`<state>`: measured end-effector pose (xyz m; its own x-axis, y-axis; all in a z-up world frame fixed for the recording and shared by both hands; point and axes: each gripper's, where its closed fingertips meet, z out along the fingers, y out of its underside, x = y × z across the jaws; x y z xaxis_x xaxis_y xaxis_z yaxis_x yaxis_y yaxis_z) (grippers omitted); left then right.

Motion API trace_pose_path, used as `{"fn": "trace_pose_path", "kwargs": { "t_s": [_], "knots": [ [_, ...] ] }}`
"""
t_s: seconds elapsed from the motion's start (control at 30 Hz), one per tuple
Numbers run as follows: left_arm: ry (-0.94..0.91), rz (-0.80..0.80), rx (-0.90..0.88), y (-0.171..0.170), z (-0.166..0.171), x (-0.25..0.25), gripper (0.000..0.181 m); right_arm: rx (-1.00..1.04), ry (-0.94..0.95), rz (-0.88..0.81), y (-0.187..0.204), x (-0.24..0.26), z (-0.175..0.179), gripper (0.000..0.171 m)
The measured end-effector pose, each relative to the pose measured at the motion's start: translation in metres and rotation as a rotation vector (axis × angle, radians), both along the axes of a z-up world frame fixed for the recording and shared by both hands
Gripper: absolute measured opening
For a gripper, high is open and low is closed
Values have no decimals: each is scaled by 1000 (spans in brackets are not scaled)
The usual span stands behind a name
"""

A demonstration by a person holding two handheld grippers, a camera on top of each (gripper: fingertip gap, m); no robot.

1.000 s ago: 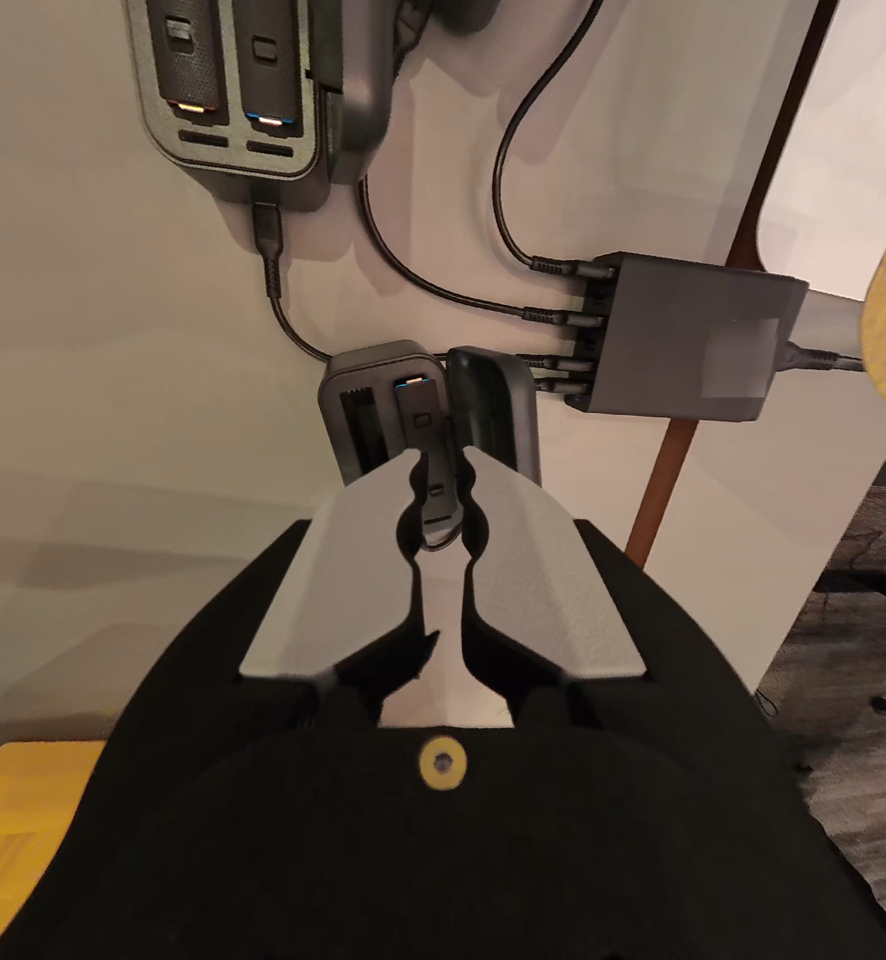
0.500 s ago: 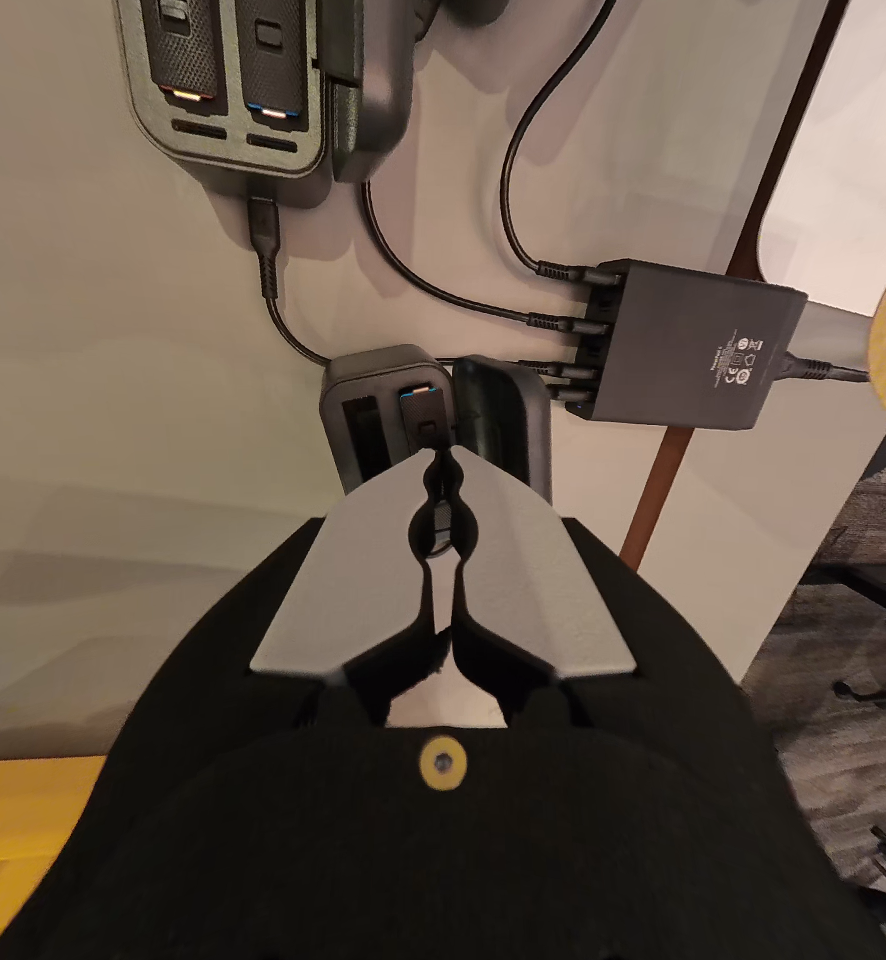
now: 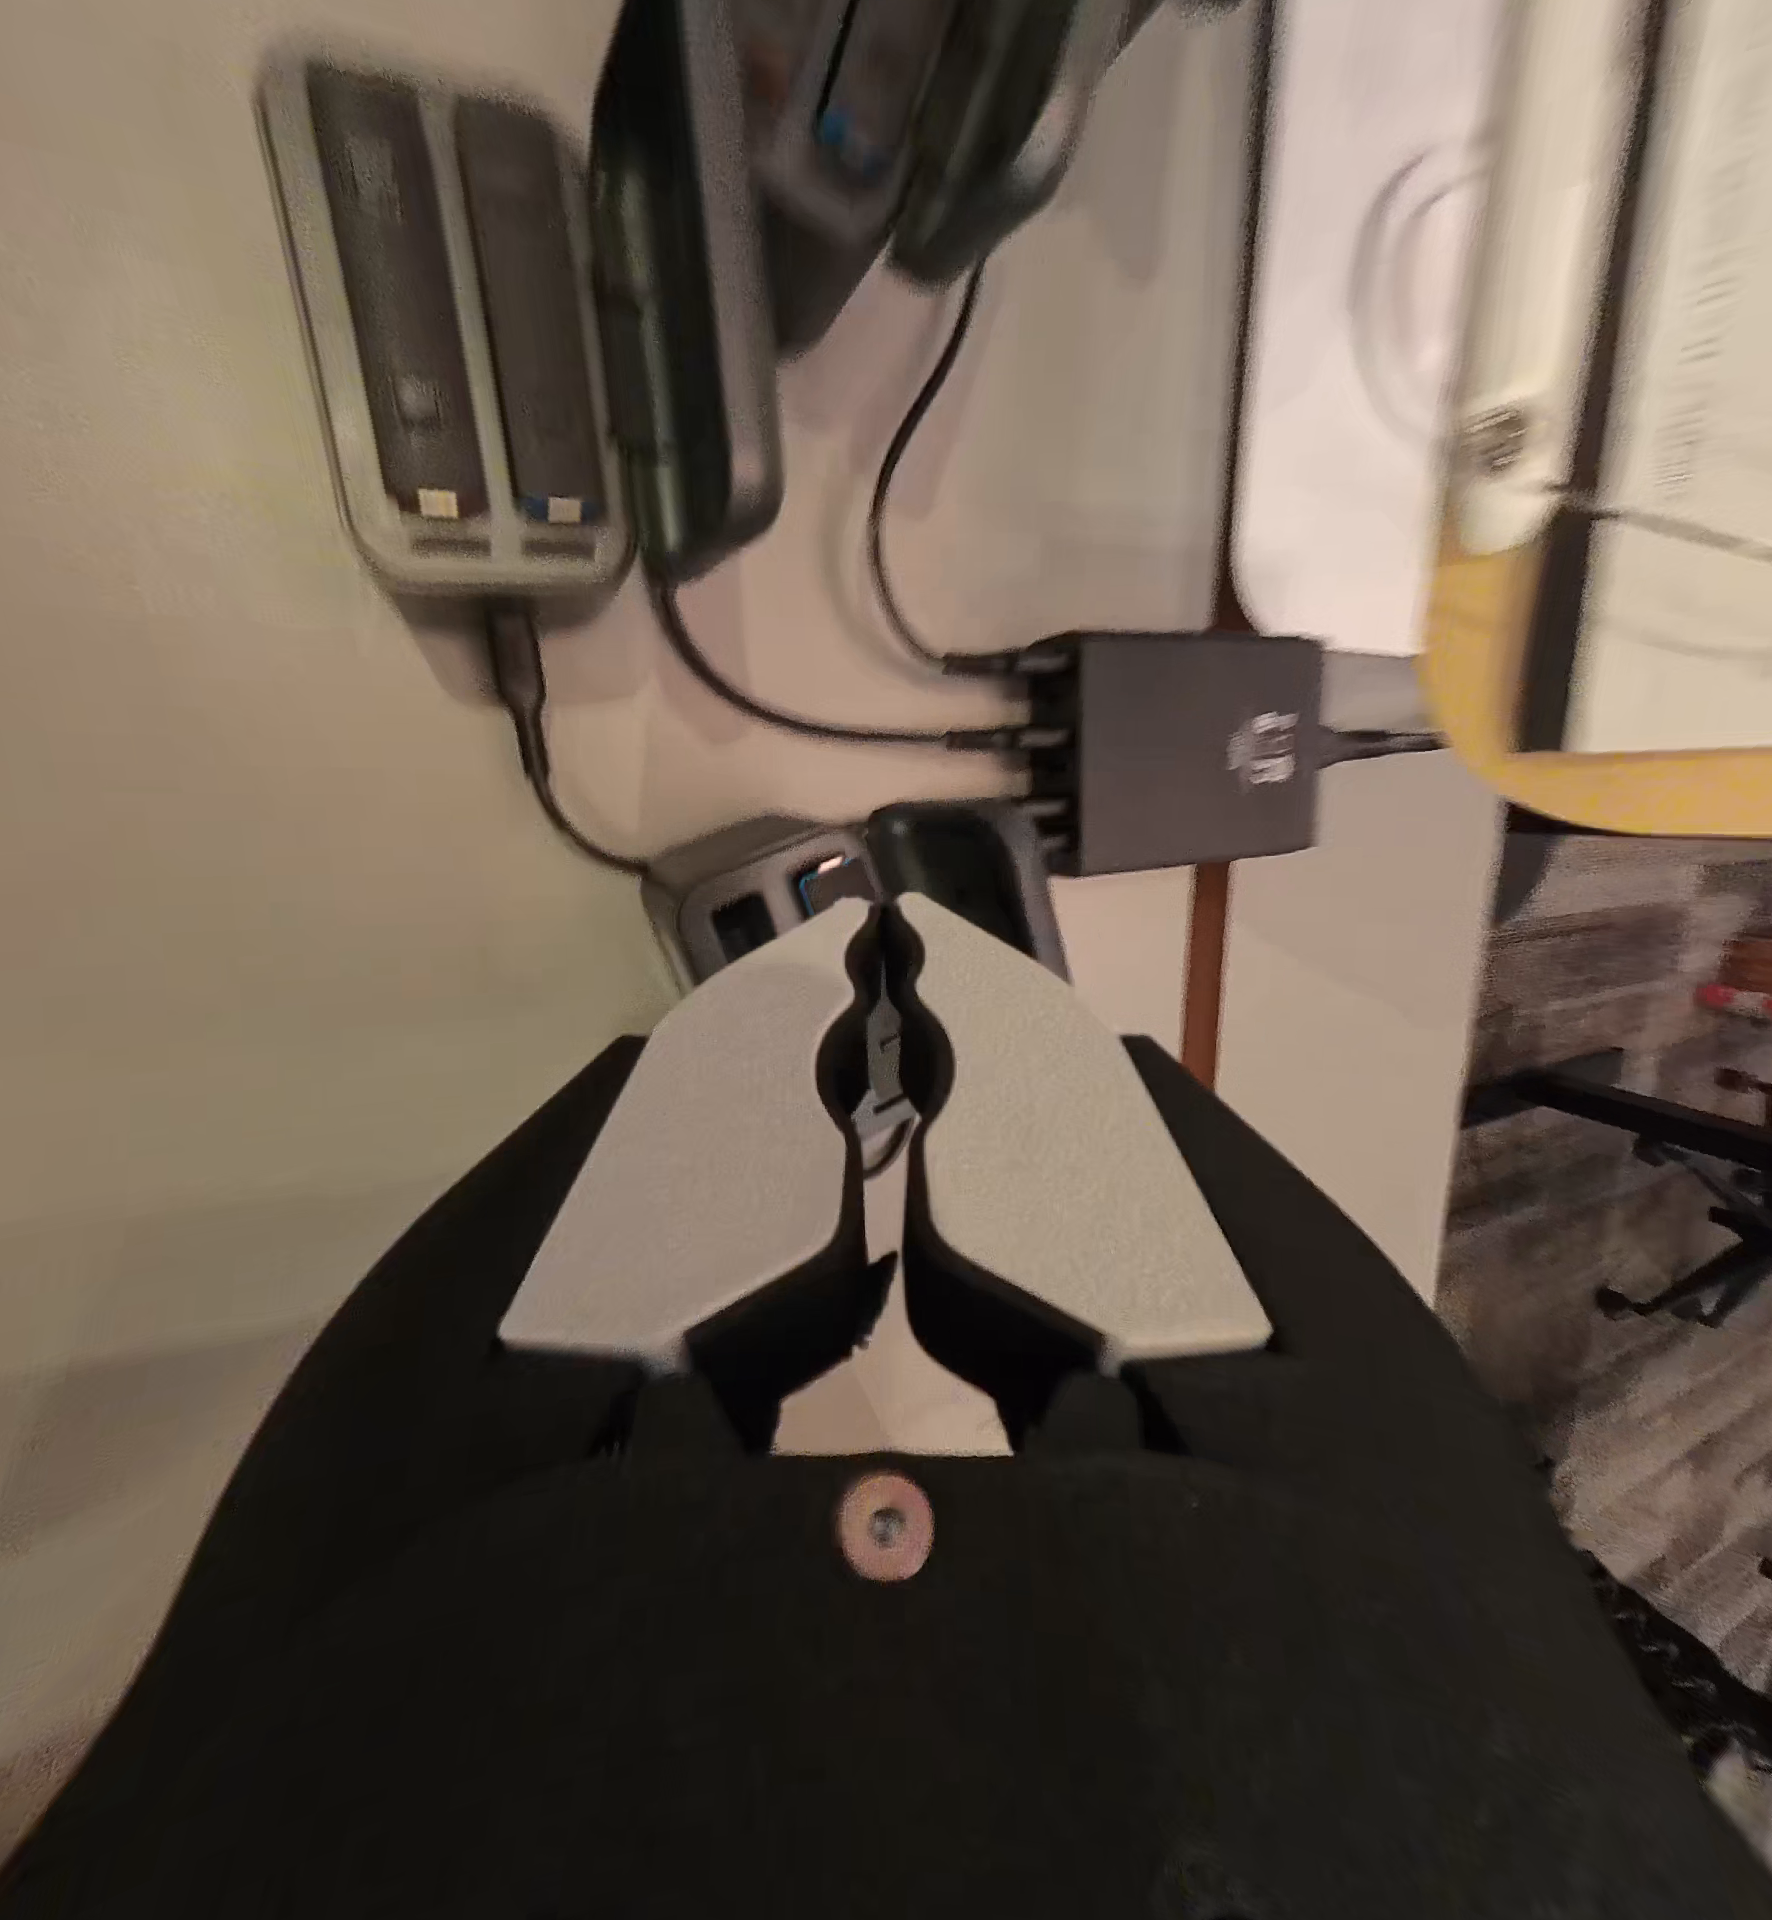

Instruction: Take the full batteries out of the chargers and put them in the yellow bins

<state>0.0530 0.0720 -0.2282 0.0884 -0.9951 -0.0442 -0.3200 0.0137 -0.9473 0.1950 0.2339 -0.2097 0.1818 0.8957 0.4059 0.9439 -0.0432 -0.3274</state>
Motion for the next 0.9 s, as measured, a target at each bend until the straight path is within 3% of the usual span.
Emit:
{"fn": "trace_pose_path", "kwargs": {
  "t_s": [0.23,0.4,0.53,0.7,0.8,0.9],
  "knots": [
    [-29,81,-8,14,8,-5,0,337,587,-337,-40,-25,88,0],
    [-100,163,26,27,28,-13,0,358,917,-609,-82,-25,79,0],
    [-141,260,129,48,56,-32,0,381,1017,-675,-102,-25,50,0],
    [-183,418,397,81,135,-99,0,392,1023,-652,-106,-22,34,0],
    [-70,541,567,113,167,-166,3,388,1041,-650,-106,-18,39,0],
    [139,648,617,152,169,-238,12,362,1059,-645,-108,-20,38,0]
  ]
}}
